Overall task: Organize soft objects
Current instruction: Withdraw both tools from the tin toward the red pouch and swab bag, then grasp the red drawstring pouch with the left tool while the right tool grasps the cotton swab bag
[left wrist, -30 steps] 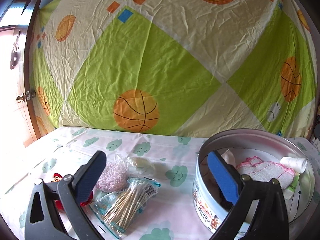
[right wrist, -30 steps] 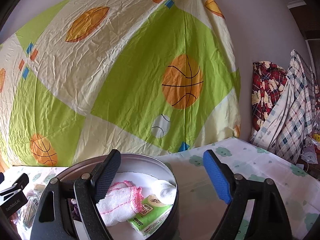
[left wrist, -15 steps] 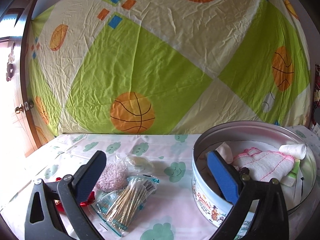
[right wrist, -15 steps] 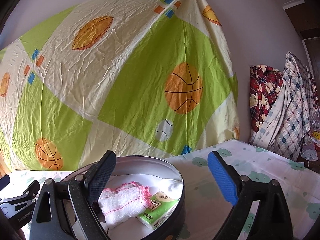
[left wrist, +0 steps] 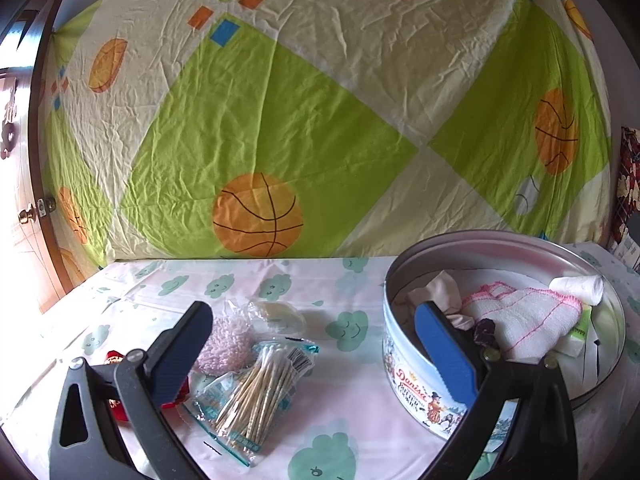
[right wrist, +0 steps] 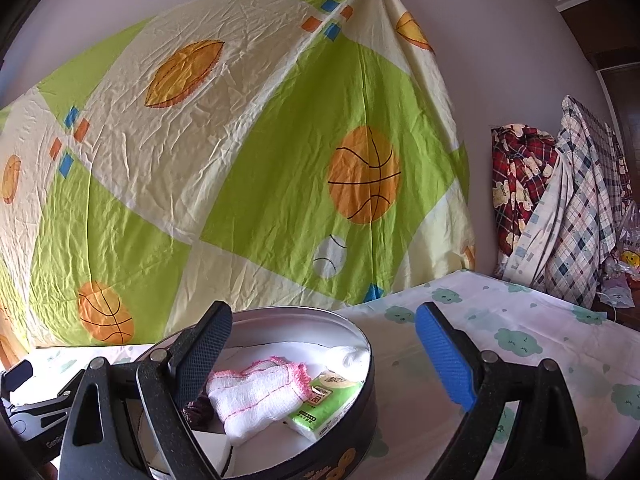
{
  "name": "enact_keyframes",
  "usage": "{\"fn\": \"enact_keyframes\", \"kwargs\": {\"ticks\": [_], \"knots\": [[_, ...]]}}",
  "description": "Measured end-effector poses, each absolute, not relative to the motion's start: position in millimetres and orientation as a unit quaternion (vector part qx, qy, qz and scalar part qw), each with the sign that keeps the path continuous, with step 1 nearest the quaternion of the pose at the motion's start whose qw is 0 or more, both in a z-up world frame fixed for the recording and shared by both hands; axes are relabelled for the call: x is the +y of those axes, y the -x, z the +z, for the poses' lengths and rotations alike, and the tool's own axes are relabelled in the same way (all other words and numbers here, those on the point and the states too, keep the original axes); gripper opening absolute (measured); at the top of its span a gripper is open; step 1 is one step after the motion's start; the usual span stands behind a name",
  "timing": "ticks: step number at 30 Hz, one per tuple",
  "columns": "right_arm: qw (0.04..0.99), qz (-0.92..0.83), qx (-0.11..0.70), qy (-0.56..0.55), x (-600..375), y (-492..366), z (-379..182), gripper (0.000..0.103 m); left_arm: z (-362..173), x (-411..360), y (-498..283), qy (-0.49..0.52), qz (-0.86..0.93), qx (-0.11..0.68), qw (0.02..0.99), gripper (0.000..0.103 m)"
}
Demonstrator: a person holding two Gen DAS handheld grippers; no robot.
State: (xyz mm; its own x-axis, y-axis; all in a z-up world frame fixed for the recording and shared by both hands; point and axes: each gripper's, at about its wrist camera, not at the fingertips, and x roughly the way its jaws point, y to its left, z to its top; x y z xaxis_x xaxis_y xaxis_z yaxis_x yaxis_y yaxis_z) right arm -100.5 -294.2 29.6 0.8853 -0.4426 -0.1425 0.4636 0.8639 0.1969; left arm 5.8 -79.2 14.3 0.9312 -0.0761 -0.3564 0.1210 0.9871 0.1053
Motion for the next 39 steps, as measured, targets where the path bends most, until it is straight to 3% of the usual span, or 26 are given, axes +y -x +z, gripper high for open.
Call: {"fn": "enact_keyframes", "kwargs": {"ticks": [13,39], "knots": [[0.967,-0.225,0.045,-0.108,-264,109,30,0.094,12,-50,-11,-0.049,-0.052,0.197,0.978,0.103],[0.979,-0.128,0.118,-0.109,-153,72,20,0.094,2,41,-53,-0.057,-0.016,0.250,0.966,0.103]]}}
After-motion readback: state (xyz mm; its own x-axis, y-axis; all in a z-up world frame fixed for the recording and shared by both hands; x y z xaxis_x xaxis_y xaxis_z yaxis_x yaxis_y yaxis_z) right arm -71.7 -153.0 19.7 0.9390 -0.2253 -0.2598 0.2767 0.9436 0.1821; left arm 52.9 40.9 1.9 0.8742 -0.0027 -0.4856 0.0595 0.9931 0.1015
